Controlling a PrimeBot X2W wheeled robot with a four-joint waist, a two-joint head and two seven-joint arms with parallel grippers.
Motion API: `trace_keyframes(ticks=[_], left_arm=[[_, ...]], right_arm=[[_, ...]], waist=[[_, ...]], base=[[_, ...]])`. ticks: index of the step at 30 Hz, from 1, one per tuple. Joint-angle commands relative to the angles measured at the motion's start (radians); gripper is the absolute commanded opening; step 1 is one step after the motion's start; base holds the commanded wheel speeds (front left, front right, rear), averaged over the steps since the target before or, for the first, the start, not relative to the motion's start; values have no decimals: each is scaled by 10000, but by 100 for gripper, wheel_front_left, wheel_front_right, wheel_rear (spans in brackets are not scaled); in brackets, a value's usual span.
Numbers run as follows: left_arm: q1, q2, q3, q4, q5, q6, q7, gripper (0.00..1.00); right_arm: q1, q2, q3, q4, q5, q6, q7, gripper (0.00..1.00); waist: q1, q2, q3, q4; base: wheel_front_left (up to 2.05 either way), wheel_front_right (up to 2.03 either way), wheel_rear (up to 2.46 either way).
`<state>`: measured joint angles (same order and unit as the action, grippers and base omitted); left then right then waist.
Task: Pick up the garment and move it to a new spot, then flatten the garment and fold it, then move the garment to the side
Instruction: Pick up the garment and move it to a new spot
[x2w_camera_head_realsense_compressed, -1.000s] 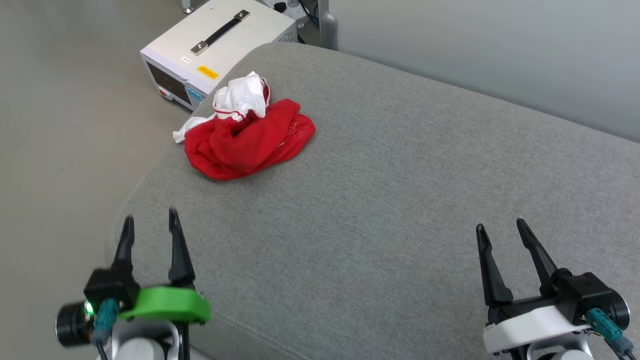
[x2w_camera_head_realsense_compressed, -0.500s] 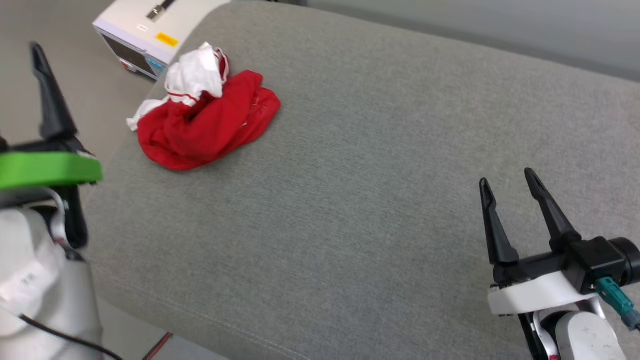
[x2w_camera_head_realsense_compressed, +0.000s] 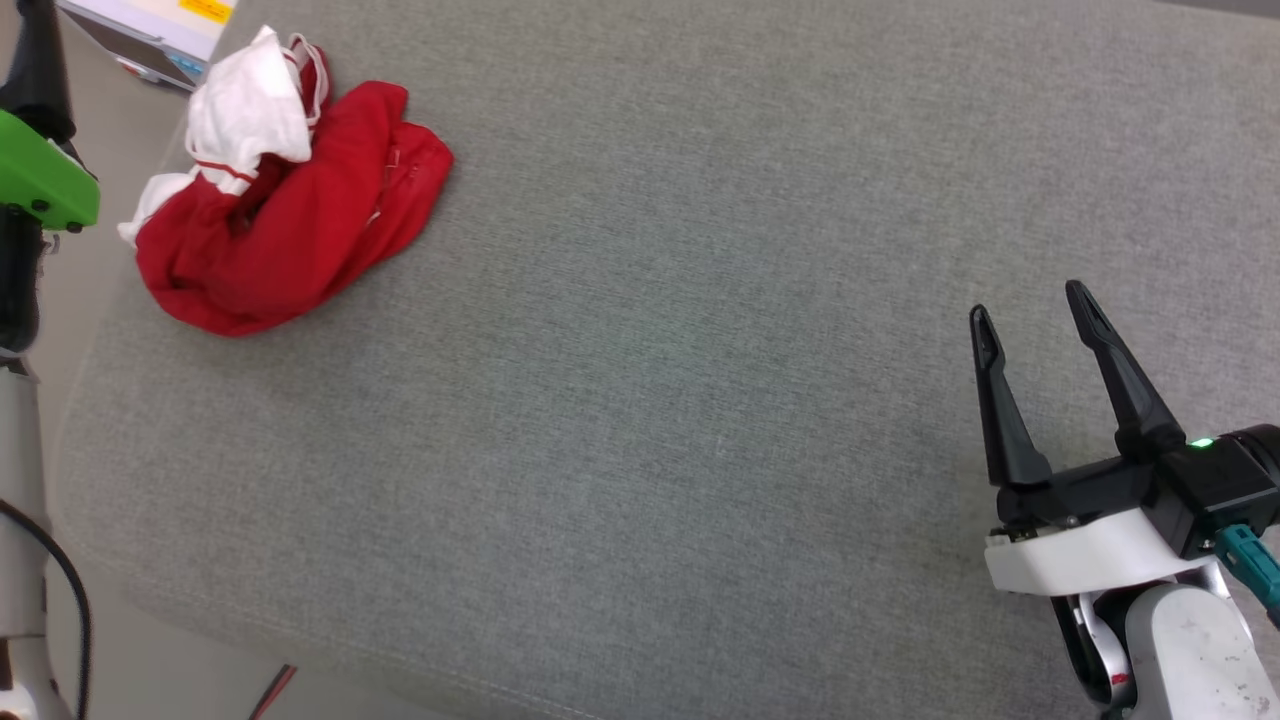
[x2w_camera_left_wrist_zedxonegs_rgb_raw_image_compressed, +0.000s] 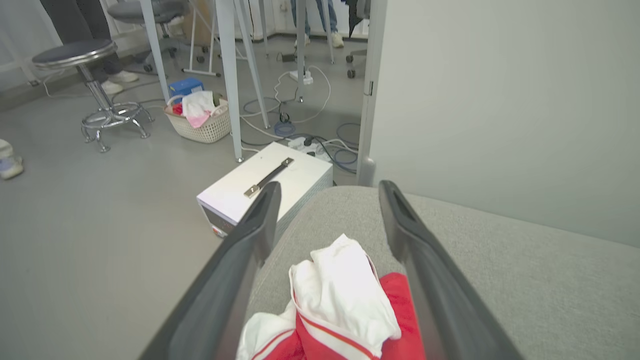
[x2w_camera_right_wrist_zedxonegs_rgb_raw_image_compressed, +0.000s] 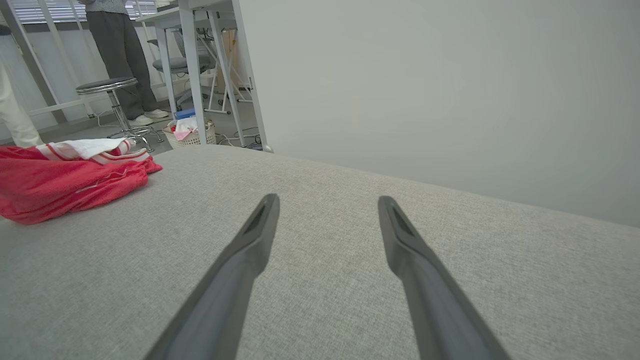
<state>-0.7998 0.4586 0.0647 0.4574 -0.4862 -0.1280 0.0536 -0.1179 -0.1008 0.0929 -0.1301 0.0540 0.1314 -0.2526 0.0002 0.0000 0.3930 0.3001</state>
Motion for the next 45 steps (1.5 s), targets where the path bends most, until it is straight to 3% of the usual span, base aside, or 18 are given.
trace_keyframes(ticks=[1, 7, 13, 19, 27, 29, 37, 45], left_arm=[[-268, 216, -284, 233, -582, -24, 817, 100], [-660, 941, -1373, 942, -2445, -25, 3907, 100], [-621, 1314, -2441, 1506, -3352, -26, 5904, 100], [-411, 1429, -3494, 2017, -3648, -26, 6601, 100], [-350, 1087, -4820, 2462, -4011, -26, 6726, 100], [-402, 1097, -5032, 2495, -4145, -26, 6592, 0], [-939, 1758, -5854, 2143, -3729, -26, 4873, 0], [-1624, 2410, -6853, 593, -3242, -26, 3526, 0]], right_arm=[[-237, -39, -7, -63, -54, -7, -92, 100], [-469, -91, 31, -129, -61, -7, -92, 100], [-658, -109, -14, -169, -80, -7, -92, 100], [-878, -125, 15, -181, -75, -7, -92, 100], [-1042, -108, -7, -76, -60, -7, -92, 100], [-1071, -86, 10, -37, -29, -7, -92, 100], [-917, 111, -32, 169, 148, -7, -92, 100], [-655, 365, -40, 336, 356, -7, -92, 100]], waist=[[-2, 0, 304, -241], [-2, 0, 682, -438], [-2, 0, 1059, -663], [-2, 0, 1419, -852], [-2, 0, 1679, -845], [-2, 0, 1664, -846], [-2, 0, 968, -777], [-2, 0, 10, -789]], base=[[0, 0, 0], [0, 0, 0], [0, 0, 0], [0, 0, 0], [0, 0, 0], [0, 0, 0], [0, 0, 0], [0, 0, 0]])
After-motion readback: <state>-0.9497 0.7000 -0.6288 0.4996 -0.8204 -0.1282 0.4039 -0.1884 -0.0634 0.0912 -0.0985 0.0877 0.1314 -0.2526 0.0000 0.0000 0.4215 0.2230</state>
